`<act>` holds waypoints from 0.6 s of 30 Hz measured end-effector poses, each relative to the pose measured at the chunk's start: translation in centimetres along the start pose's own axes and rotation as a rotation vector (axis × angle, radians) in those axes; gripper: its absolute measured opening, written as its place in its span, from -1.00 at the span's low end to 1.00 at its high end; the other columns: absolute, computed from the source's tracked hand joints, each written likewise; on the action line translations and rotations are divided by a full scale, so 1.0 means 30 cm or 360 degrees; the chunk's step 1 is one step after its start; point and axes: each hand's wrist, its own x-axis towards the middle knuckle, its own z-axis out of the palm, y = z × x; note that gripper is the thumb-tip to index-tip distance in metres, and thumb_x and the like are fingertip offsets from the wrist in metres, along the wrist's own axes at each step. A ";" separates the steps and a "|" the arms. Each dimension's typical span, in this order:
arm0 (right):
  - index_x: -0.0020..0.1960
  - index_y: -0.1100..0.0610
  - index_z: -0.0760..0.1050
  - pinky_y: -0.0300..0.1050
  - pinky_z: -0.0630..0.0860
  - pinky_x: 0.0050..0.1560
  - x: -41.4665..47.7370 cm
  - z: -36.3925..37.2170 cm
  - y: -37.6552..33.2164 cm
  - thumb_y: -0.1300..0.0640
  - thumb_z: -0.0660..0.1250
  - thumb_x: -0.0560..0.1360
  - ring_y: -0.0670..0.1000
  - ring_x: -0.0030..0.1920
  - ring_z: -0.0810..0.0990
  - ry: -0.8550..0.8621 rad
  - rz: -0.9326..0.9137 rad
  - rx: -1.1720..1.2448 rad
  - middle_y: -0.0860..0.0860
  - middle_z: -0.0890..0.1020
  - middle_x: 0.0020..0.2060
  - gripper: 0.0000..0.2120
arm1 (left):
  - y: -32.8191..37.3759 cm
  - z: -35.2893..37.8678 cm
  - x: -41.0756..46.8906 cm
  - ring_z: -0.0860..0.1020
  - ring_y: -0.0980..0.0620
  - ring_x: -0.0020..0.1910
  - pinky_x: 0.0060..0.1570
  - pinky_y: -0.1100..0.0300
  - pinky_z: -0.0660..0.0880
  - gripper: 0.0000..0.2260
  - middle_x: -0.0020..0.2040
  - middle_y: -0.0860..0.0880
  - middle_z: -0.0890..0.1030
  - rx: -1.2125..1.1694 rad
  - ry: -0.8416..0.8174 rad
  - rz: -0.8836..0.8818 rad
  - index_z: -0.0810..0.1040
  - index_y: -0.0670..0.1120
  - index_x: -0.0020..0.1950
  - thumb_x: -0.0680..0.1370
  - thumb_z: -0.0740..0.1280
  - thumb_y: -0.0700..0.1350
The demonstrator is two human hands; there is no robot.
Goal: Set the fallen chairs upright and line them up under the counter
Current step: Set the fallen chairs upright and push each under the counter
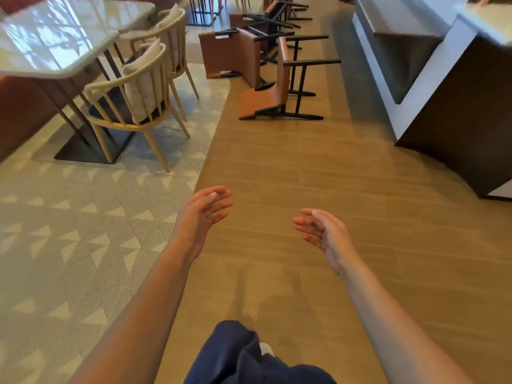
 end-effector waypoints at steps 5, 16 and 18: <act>0.04 0.10 0.59 -0.14 0.54 -0.15 0.295 0.076 -0.076 0.11 0.18 0.63 0.01 -0.07 0.69 -0.0031 0.0020 -0.0020 0.09 0.72 -0.11 -0.79 | 0.061 -0.018 0.297 0.62 -0.05 0.05 0.12 0.06 0.48 -0.80 0.09 -0.11 0.65 -0.0060 0.0042 0.0007 0.58 -0.13 0.09 0.59 0.18 -0.21; 0.04 0.10 0.58 -0.12 0.51 -0.12 0.982 0.371 -0.346 0.12 0.17 0.63 -0.01 -0.09 0.68 0.0038 0.0020 0.0014 0.07 0.72 -0.14 -0.80 | 0.303 -0.033 1.093 0.63 -0.06 0.06 0.15 0.02 0.49 -0.80 0.11 -0.14 0.65 0.0021 -0.0071 -0.0037 0.57 -0.15 0.13 0.59 0.19 -0.20; 0.04 0.10 0.58 -0.12 0.50 -0.11 1.093 0.411 -0.391 0.12 0.17 0.63 -0.01 -0.10 0.68 0.0055 0.0028 0.0036 0.07 0.72 -0.13 -0.79 | 0.349 -0.021 1.228 0.64 -0.06 0.06 0.14 0.03 0.49 -0.79 0.12 -0.16 0.64 0.0039 -0.0070 -0.0057 0.55 -0.18 0.16 0.59 0.20 -0.21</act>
